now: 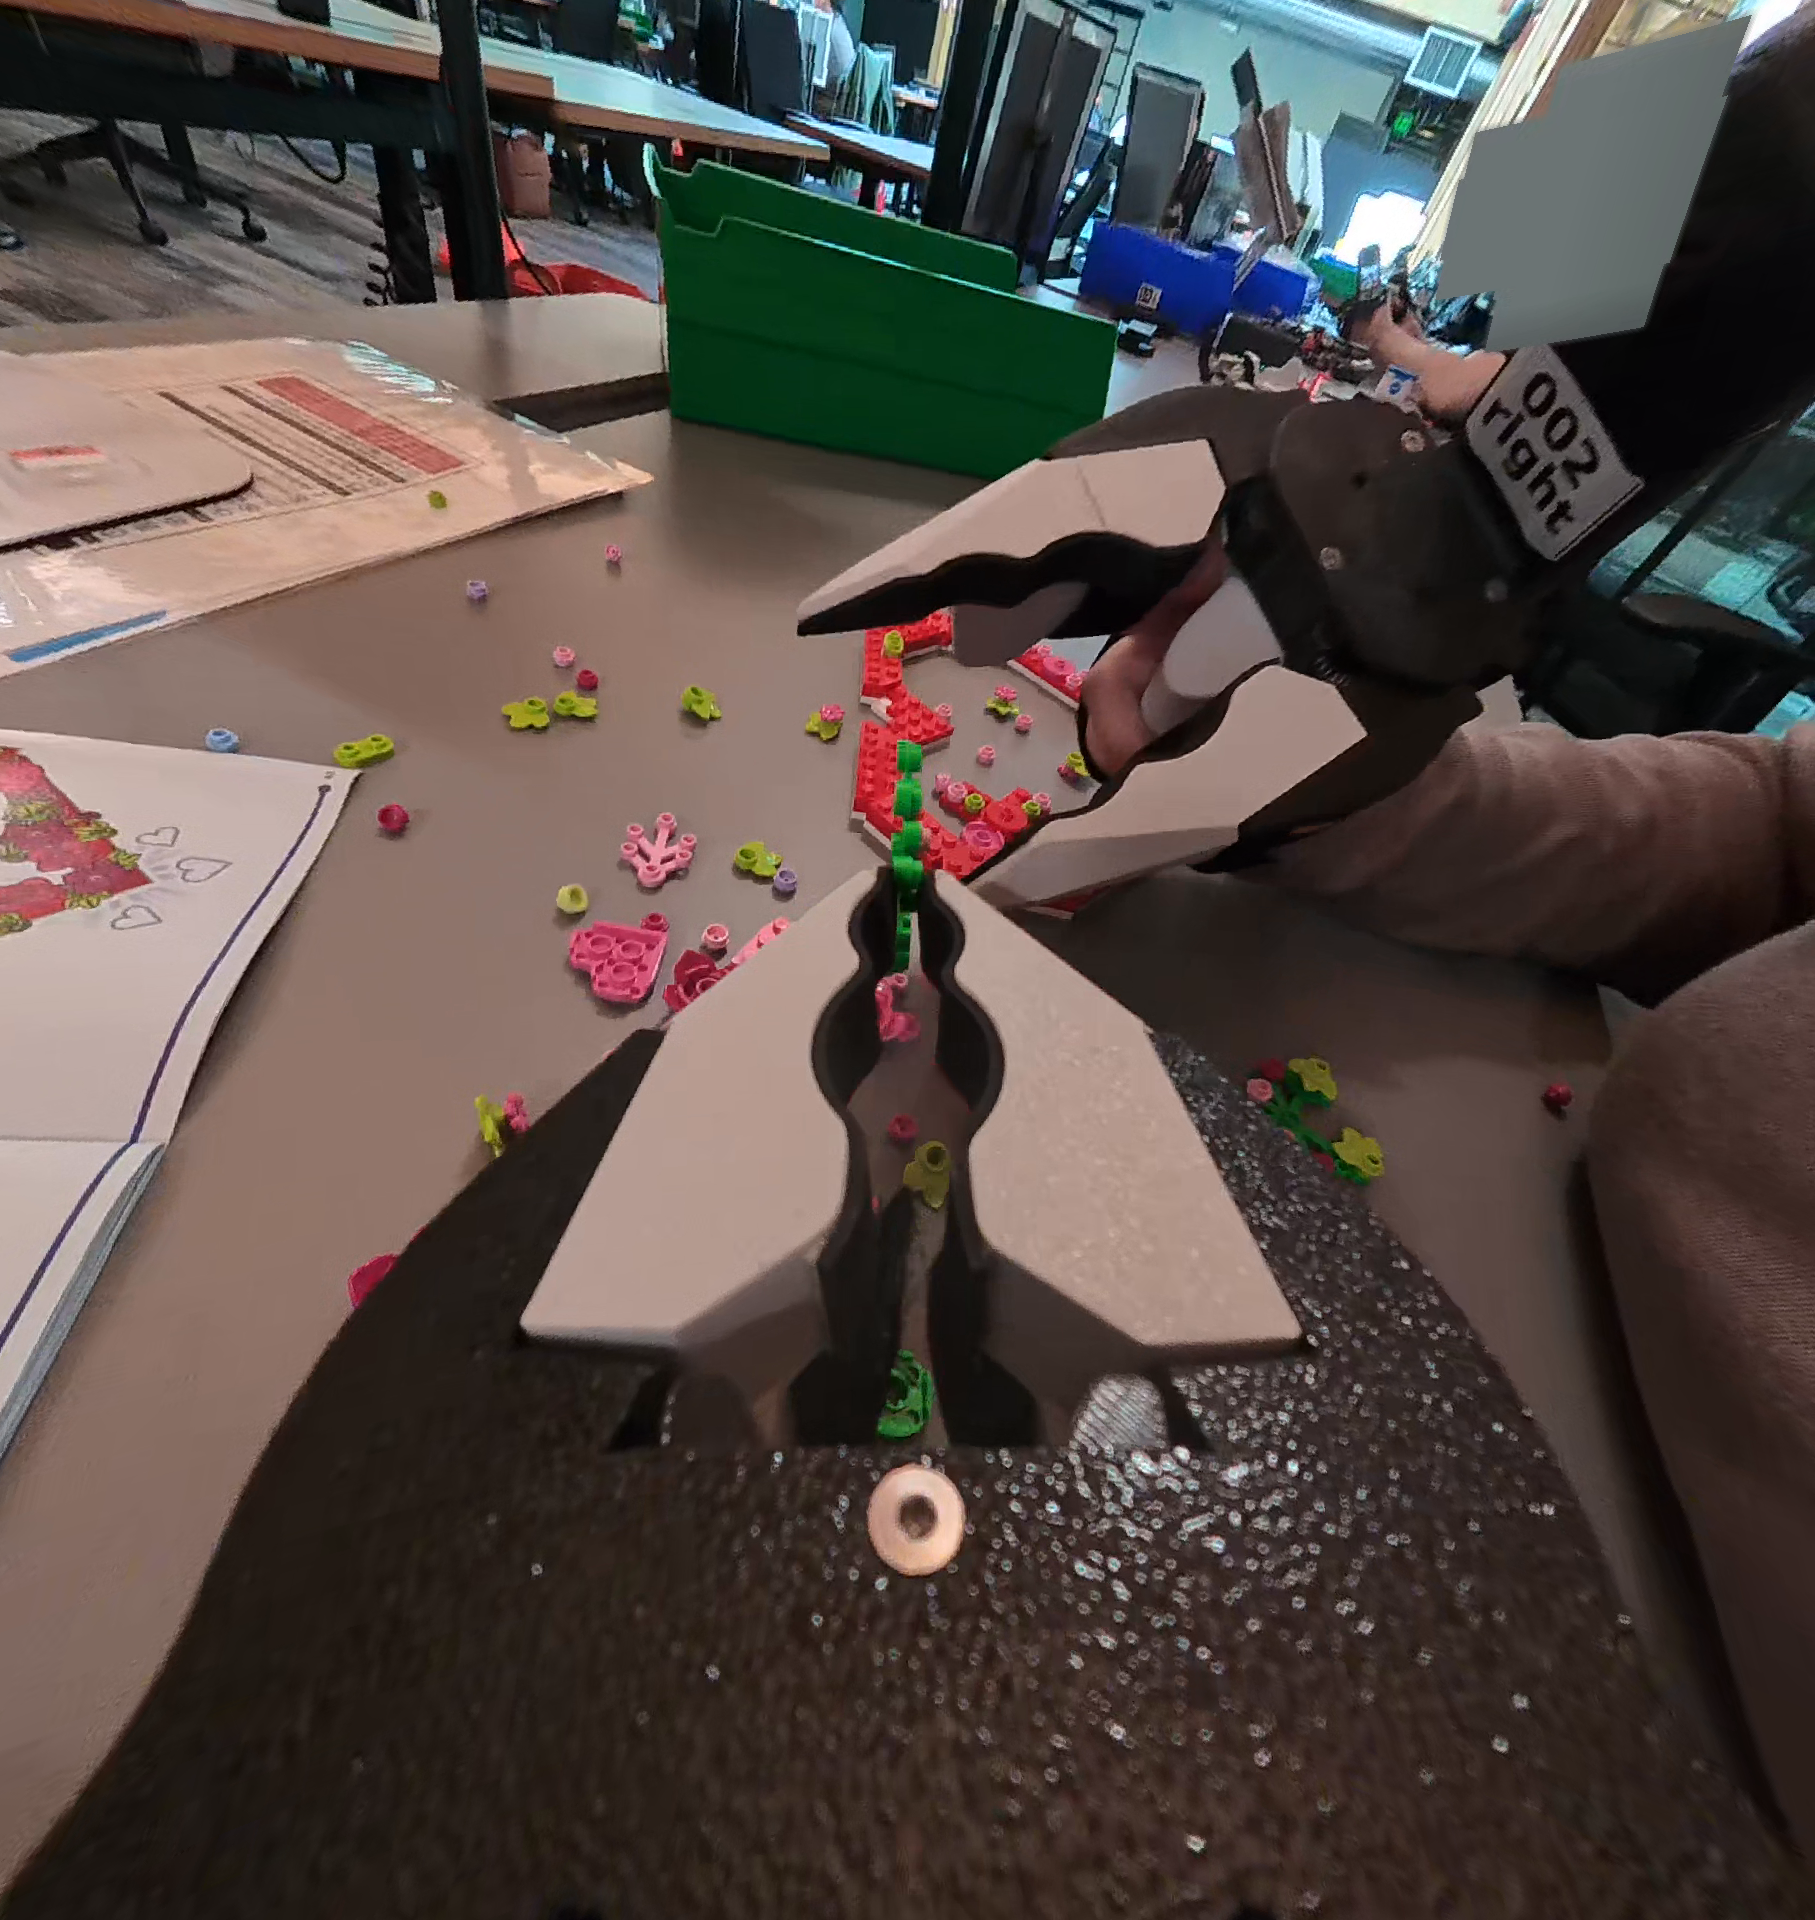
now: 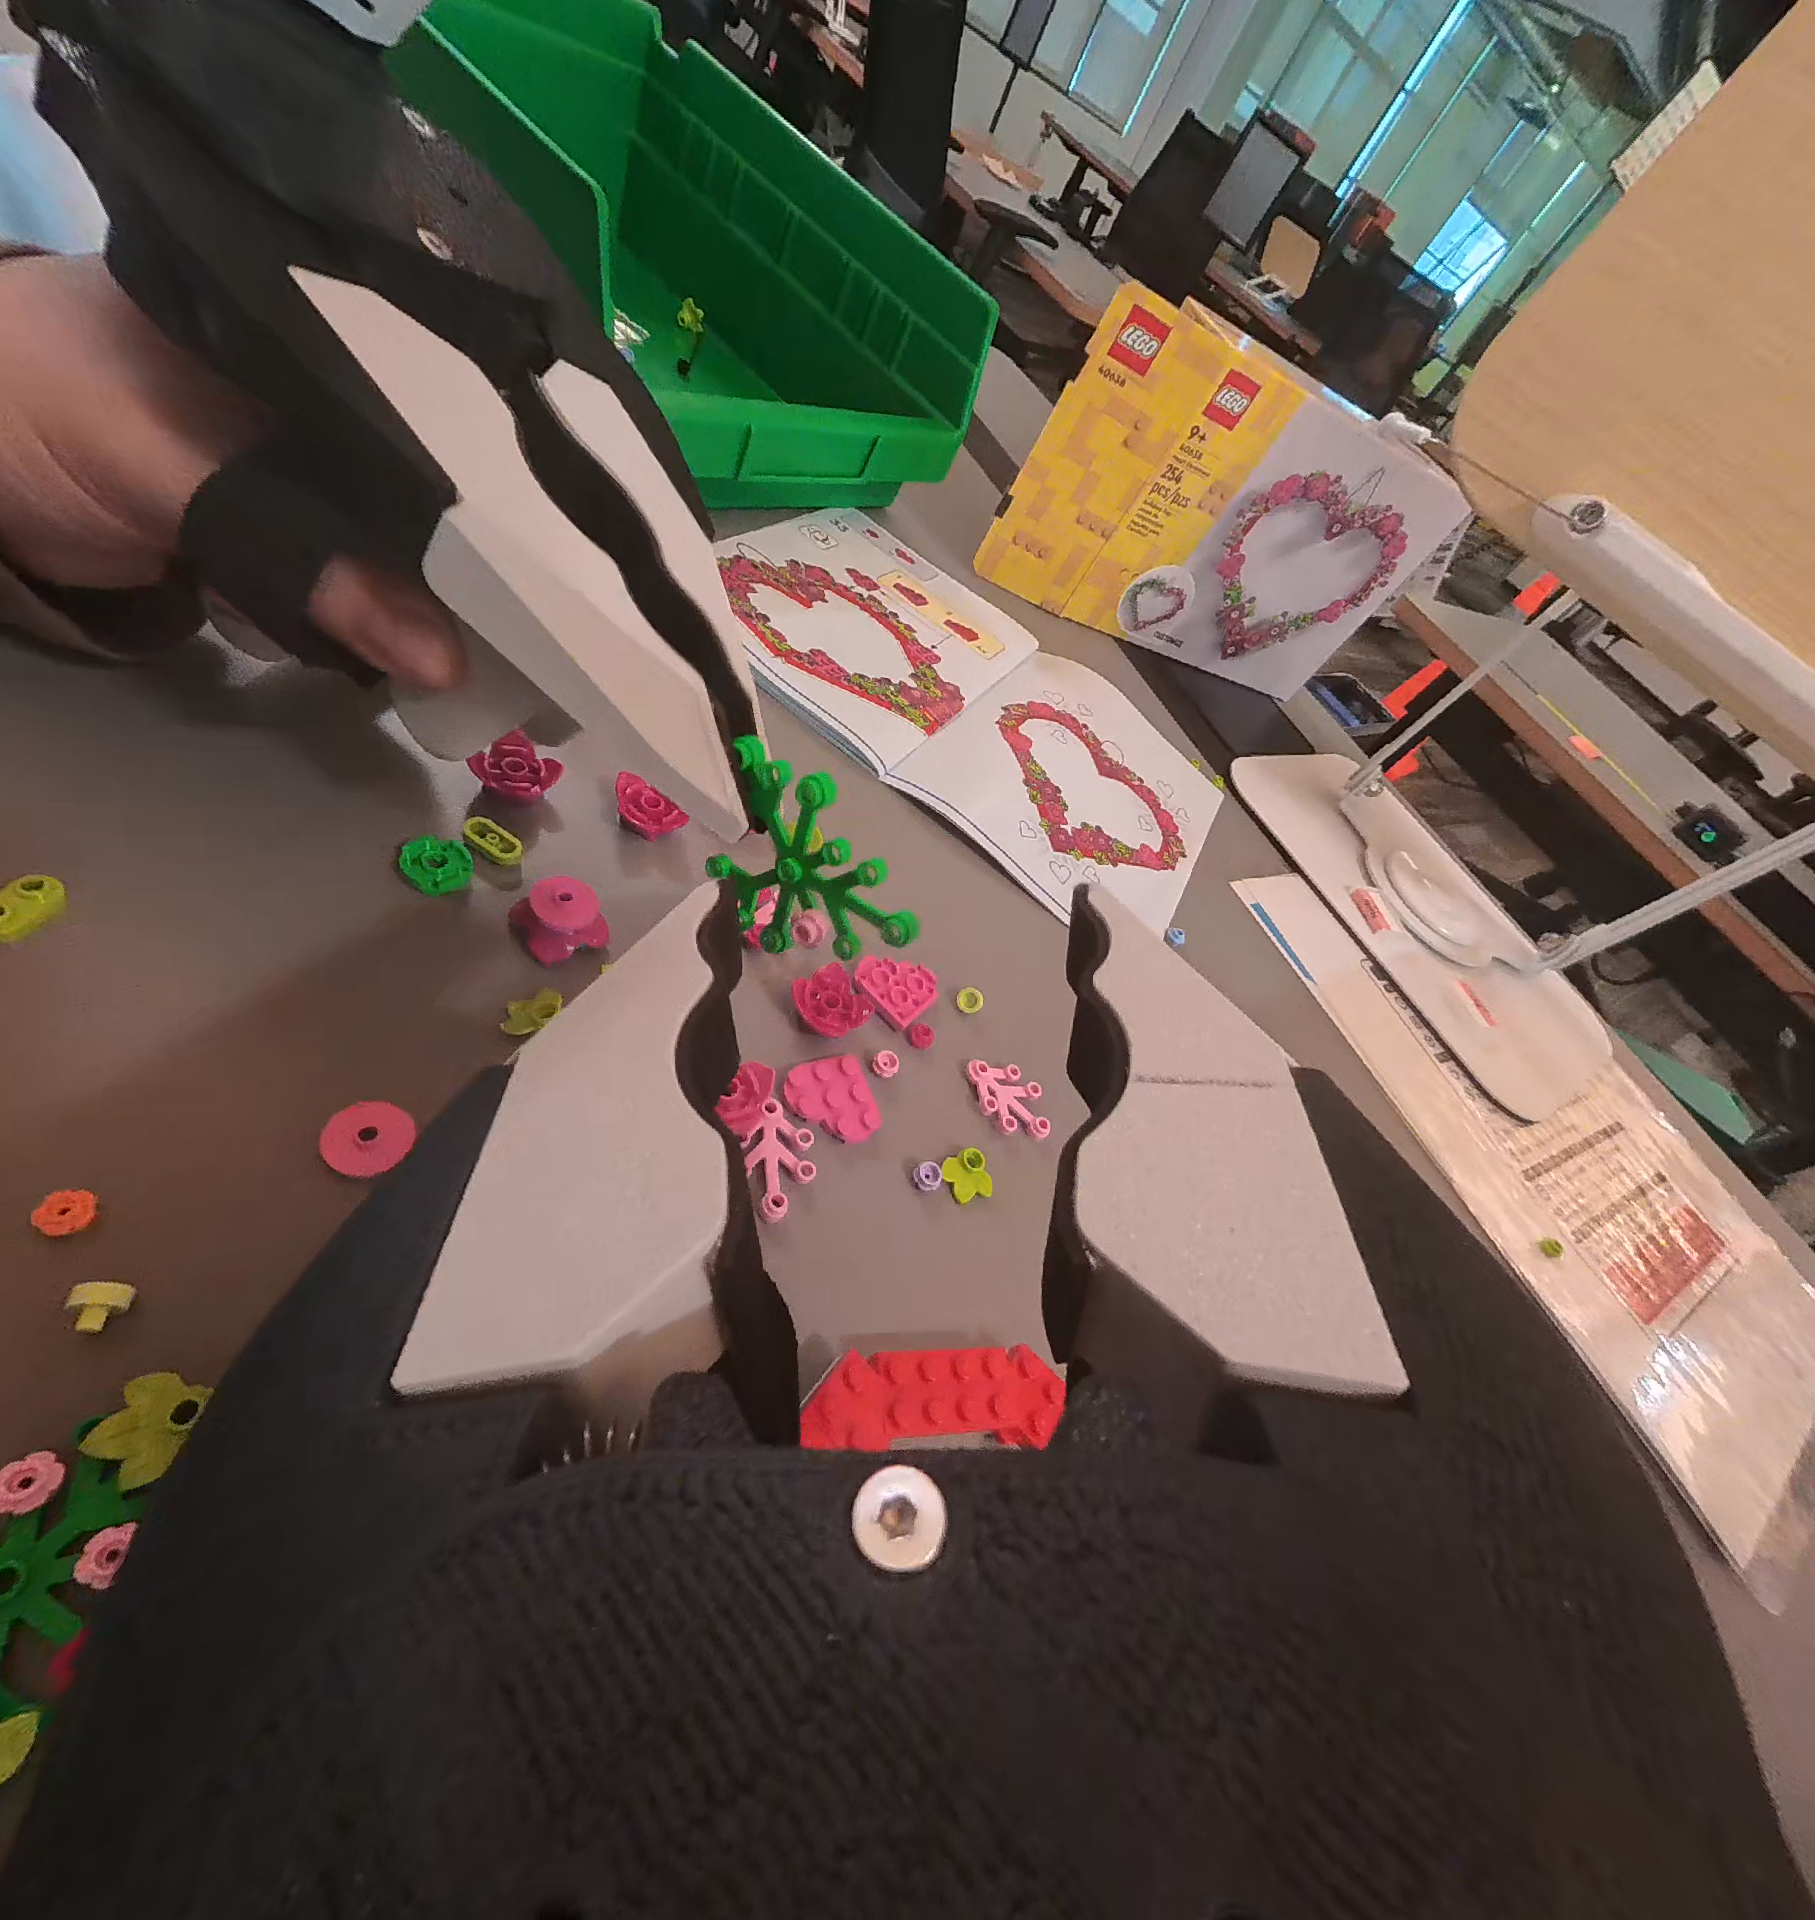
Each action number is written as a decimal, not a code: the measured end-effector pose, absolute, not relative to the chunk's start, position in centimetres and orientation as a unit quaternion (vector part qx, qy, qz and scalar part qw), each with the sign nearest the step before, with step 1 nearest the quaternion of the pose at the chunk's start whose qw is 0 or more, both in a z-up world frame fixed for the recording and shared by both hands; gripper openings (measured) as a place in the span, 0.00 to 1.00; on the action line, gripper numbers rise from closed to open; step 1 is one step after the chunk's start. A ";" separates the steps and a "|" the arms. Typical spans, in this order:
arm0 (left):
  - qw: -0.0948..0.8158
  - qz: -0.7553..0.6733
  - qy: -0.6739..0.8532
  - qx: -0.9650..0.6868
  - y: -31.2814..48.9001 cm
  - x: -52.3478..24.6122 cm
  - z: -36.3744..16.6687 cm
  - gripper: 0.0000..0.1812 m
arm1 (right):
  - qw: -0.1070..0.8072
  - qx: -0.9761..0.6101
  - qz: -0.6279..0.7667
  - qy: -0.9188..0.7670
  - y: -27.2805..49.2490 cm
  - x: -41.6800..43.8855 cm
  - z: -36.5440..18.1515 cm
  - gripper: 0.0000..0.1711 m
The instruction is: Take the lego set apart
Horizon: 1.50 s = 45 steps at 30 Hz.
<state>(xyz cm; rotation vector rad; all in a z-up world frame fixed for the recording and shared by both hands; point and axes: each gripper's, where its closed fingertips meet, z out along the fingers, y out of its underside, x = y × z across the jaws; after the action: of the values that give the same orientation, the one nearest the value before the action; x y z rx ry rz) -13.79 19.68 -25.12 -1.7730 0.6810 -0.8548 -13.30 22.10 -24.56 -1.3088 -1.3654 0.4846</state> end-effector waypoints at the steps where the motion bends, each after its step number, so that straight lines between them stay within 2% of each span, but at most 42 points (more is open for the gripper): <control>1: 0.510 -0.351 0.279 -0.734 19.8 -14.0 -25.0 0.00 | 0.557 -0.558 0.207 -0.580 22.1 -13.3 -24.7 0.37; 2: 0.516 -0.348 0.275 -0.733 19.9 -14.1 -24.9 0.00 | 0.553 -0.562 0.212 -0.578 22.1 -13.3 -24.7 0.36; 8: 0.559 -0.360 0.234 -0.709 20.4 -15.2 -23.2 0.00 | 0.495 -0.607 0.371 -0.499 21.0 -13.8 -23.6 0.13; 12: 0.573 -0.351 0.241 -0.700 20.2 -14.8 -22.8 0.01 | 0.467 -0.626 0.431 -0.452 21.0 -13.9 -23.1 0.06; 22: 0.585 -0.288 0.290 -0.701 19.9 -14.2 -23.1 0.00 | 0.422 -0.649 0.476 -0.418 20.9 -13.9 -23.5 0.02; 31: 0.566 -0.191 0.321 -0.735 20.8 -15.3 -24.9 0.00 | 0.502 -0.581 0.162 -0.620 21.9 -12.7 -26.1 0.00; 32: 0.569 -0.191 0.317 -0.735 20.9 -15.6 -24.8 0.00 | 0.500 -0.583 0.166 -0.619 21.9 -12.7 -26.3 0.00; 37: 0.580 -0.225 0.296 -0.725 20.7 -15.6 -24.0 0.00 | 0.429 -0.645 0.391 -0.496 20.8 -13.9 -25.0 0.00; 42: 0.590 -0.212 0.315 -0.713 20.4 -14.6 -23.9 0.00 | 0.376 -0.666 0.505 -0.400 20.9 -14.2 -24.4 0.08; 45: 0.594 -0.202 0.322 -0.709 20.3 -14.5 -23.8 0.00 | 0.351 -0.664 0.555 -0.357 21.1 -14.1 -23.9 0.07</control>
<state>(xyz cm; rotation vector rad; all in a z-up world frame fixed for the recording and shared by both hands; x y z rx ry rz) -14.55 20.33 -23.83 -1.6486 0.7479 -0.4688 -14.07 21.06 -23.87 -1.7202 -0.9243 1.4373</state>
